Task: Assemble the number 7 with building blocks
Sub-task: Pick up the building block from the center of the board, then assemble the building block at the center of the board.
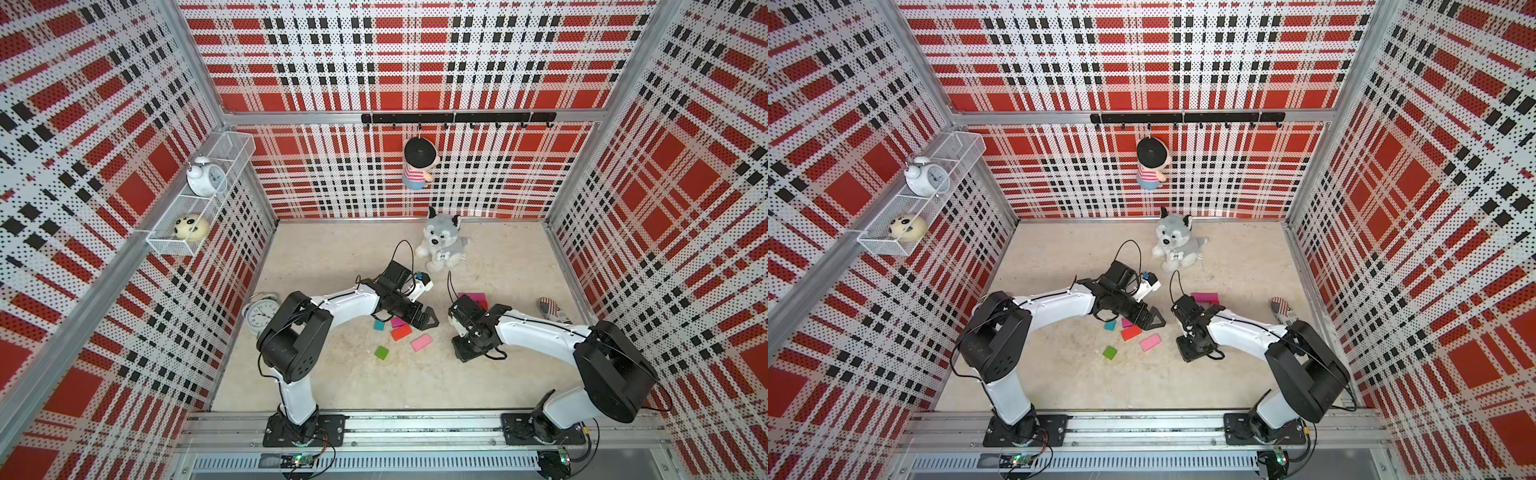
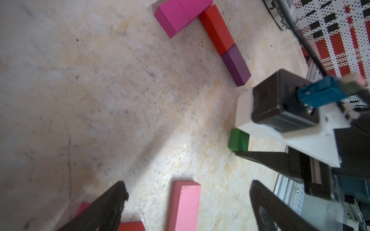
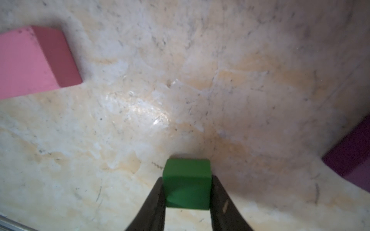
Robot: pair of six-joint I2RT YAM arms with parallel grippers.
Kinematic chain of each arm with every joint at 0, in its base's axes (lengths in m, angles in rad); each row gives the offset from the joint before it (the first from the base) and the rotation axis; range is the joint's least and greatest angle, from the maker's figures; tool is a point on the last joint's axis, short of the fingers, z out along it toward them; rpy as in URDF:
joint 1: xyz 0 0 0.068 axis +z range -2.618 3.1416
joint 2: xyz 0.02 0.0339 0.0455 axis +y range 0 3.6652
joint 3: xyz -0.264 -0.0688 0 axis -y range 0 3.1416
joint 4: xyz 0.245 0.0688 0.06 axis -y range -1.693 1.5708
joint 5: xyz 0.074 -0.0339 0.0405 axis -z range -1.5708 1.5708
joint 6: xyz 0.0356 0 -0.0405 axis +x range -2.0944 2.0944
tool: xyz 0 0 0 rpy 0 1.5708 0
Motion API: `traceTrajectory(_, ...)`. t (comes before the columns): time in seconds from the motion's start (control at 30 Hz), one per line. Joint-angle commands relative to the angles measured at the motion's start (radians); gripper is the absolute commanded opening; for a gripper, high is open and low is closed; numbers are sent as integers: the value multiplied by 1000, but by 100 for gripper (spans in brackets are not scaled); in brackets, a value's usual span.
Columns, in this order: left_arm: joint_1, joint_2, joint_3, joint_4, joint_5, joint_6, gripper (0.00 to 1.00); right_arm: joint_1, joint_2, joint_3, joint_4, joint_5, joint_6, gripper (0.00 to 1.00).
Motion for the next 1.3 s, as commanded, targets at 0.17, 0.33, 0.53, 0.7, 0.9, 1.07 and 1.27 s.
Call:
traceTrajectory(0.17, 4, -20, 8, 11, 7, 14, 98, 5, -9, 43, -30, 43, 33, 26)
traceTrajectory(0.33, 15, -21, 17, 17, 4, 17, 98, -34, -130, 60, -64, 98, 117, 23)
traceTrajectory(0.53, -7, 25, 99, 23, 29, 21, 98, -138, -257, 5, -123, 159, 234, 23)
traceTrajectory(0.7, -49, 78, 176, 23, 69, 22, 98, -177, -261, -53, -156, 144, 284, 24)
traceTrajectory(0.9, -66, 99, 182, 23, 77, 20, 98, -181, -234, -86, -126, 137, 316, 24)
traceTrajectory(1.07, -66, 103, 183, 23, 72, 17, 98, -193, -193, -102, -94, 128, 309, 25)
traceTrajectory(1.27, -66, 108, 188, 23, 65, 14, 98, -207, -147, -111, -69, 135, 305, 27)
